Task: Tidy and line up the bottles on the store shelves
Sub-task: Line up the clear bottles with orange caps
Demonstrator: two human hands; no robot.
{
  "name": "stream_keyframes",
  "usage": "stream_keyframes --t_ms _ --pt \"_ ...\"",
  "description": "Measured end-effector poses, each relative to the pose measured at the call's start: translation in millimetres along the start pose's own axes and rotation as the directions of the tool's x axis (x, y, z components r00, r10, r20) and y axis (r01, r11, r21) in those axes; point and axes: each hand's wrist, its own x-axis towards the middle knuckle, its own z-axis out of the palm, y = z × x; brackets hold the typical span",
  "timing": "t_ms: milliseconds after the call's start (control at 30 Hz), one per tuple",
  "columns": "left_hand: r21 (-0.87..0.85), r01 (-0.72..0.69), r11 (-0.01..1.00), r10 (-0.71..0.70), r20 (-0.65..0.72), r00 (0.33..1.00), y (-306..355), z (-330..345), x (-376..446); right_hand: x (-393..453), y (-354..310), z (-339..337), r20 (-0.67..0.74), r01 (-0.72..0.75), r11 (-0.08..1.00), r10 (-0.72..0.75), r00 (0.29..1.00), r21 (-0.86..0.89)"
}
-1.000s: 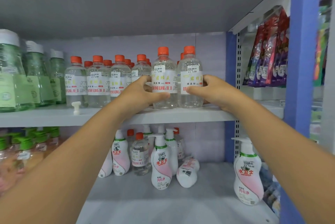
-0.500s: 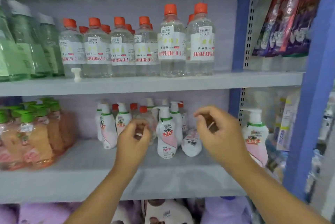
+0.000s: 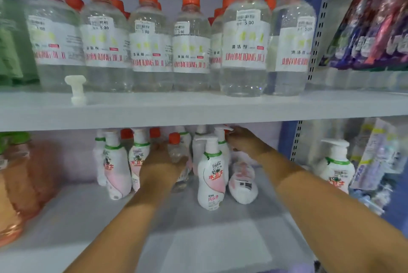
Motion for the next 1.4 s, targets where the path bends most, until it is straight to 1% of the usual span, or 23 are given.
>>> stream_keyframes --t_ms 67,133,167,233,333,367,500,567,633,667,733,833,933,1033,1133,1200,1267,1300,1400 --pt "-0.093 -0.074 0.993 0.072 -0.025 0.997 -7.6 -0.8 -6.2 9.4 5.0 7.5 0.011 0.011 1.0 -0.011 1.0 0.004" --pt "-0.25 -0.153 0.956 0.145 -0.053 0.988 -12.8 0.8 -12.5 13.0 10.5 11.6 -0.003 0.006 1.0 -0.006 1.0 -0.003" --pt "-0.288 -0.175 0.942 0.165 -0.059 0.984 -13.6 1.7 -15.5 11.2 12.2 12.1 -0.023 -0.003 1.0 0.003 1.0 0.012" --pt "-0.341 -0.146 0.929 0.147 -0.022 0.989 -14.2 6.1 -19.9 7.9 17.7 9.0 -0.093 -0.013 0.998 0.019 0.995 0.063" --pt "-0.537 -0.001 0.844 0.101 0.157 0.982 -15.7 11.7 -26.2 -1.4 25.5 -2.5 -0.197 -0.06 0.986 0.09 0.976 0.153" --pt "-0.563 0.021 0.826 0.097 0.179 0.979 -15.6 11.4 -28.4 -6.4 26.0 -8.6 -0.24 -0.071 0.984 0.109 0.965 0.164" --pt "-0.566 0.003 0.824 0.102 0.154 0.983 -13.6 3.5 -35.4 -28.2 22.1 -39.1 -0.41 -0.069 0.963 0.175 0.895 0.261" --pt "-0.559 0.007 0.829 0.101 0.161 0.982 -9.8 0.3 -42.7 -43.9 20.8 -57.5 -0.47 -0.007 0.948 0.164 0.867 0.318" --pt "-0.532 0.033 0.846 0.064 0.164 0.984 -8.7 -3.5 -50.7 -65.4 19.5 -68.4 -0.504 0.098 0.908 0.134 0.853 0.407" --pt "-0.521 0.052 0.852 0.041 0.166 0.985 -7.4 -6.2 -55.9 -77.5 20.3 -71.6 -0.518 0.144 0.9 0.102 0.85 0.412" --pt "-0.511 0.072 0.857 0.007 0.152 0.988 -4.6 -10.7 -67.8 -110.7 20.4 -74.6 -0.491 0.176 0.909 0.035 0.87 0.378" --pt "-0.539 0.063 0.84 -0.007 0.106 0.994 1.1 -16.4 -92.4 -152.6 21.7 -71.5 -0.419 0.202 0.91 -0.035 0.907 0.363" --pt "-0.562 0.069 0.824 -0.033 0.073 0.997 7.9 -22.2 -116.8 -176.1 24.9 -49.9 -0.301 0.178 0.941 -0.088 0.95 0.287" --pt "-0.514 0.072 0.855 -0.061 0.039 0.997 16.9 -29.8 -136.3 -186.3 28.9 -27.9 -0.209 0.17 0.961 -0.125 0.97 0.219" --pt "-0.466 0.123 0.876 -0.124 0.029 0.992 23.7 -38.7 -154.0 -189.6 26.2 -11.6 -0.139 0.214 0.968 -0.195 0.971 0.13" --pt "-0.465 0.154 0.872 -0.153 0.04 0.987 26.6 -43.9 -165.3 -192.7 20.4 -7.2 -0.034 0.236 0.969 -0.234 0.972 0.076" --pt "-0.478 0.16 0.864 -0.164 0.035 0.986 30.3 -50.3 -176.7 -196.5 19.9 -5.8 0.084 0.228 0.969 -0.236 0.968 0.096" --pt "-0.481 0.157 0.862 -0.164 0.028 0.986 34.0 -54.8 -182.9 -200.3 19.9 -5.9 0.118 0.212 0.971 -0.225 0.967 0.113" --pt "-0.481 0.125 0.868 -0.129 0.024 0.991 50.0 -74.6 -203.7 -217.3 14.4 -10.4 0.128 0.22 0.97 -0.232 0.964 0.103"
